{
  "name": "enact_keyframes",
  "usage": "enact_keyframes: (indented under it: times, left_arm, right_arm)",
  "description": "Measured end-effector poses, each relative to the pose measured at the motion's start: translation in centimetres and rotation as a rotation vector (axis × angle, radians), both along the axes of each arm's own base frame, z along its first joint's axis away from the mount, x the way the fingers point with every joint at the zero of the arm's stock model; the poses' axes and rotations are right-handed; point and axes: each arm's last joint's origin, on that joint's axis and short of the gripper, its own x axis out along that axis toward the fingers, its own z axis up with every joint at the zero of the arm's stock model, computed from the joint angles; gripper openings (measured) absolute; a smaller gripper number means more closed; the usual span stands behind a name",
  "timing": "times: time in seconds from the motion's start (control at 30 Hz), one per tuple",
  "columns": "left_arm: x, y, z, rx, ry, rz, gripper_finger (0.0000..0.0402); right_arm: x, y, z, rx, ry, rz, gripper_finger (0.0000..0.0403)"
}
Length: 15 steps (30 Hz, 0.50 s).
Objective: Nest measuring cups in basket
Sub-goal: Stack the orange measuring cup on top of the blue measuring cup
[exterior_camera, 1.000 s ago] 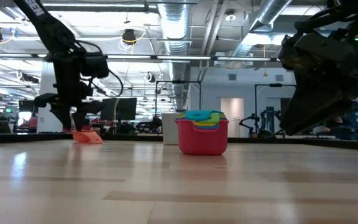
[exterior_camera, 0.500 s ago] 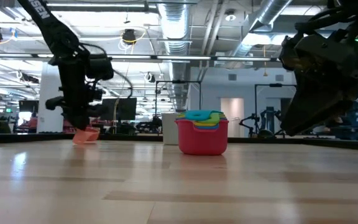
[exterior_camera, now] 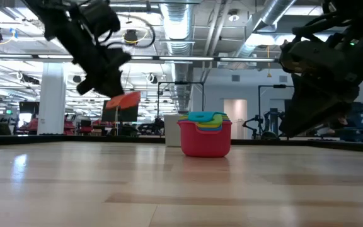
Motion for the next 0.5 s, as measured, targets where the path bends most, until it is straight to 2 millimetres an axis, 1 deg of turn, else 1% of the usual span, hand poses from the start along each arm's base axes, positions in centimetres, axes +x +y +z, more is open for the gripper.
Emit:
enact_keyframes:
  times: [0.13,0.3,0.37,0.5]
  left_arm:
    - [1.5,-2.1,1.7,-0.003,-0.068,-0.079,0.0002]
    - [2.9,-4.3,4.1,0.061,-0.12,-0.172,0.0002]
    - [3.1,-4.8,4.6,0.09,-0.125,-0.191,0.0002]
    - [3.4,-5.4,4.9,0.089,-0.15,-0.205,0.0002]
  right_arm:
    - [0.2,-0.2,0.0,0.003,-0.006,-0.012,0.0164]
    - [0.5,-0.7,0.1,0.012,-0.015,-0.038,0.0153]
    - [0.5,-0.9,0.1,0.012,-0.016,-0.044,0.0147]
    - [0.5,-0.8,0.1,0.013,-0.015,-0.043,0.0136]
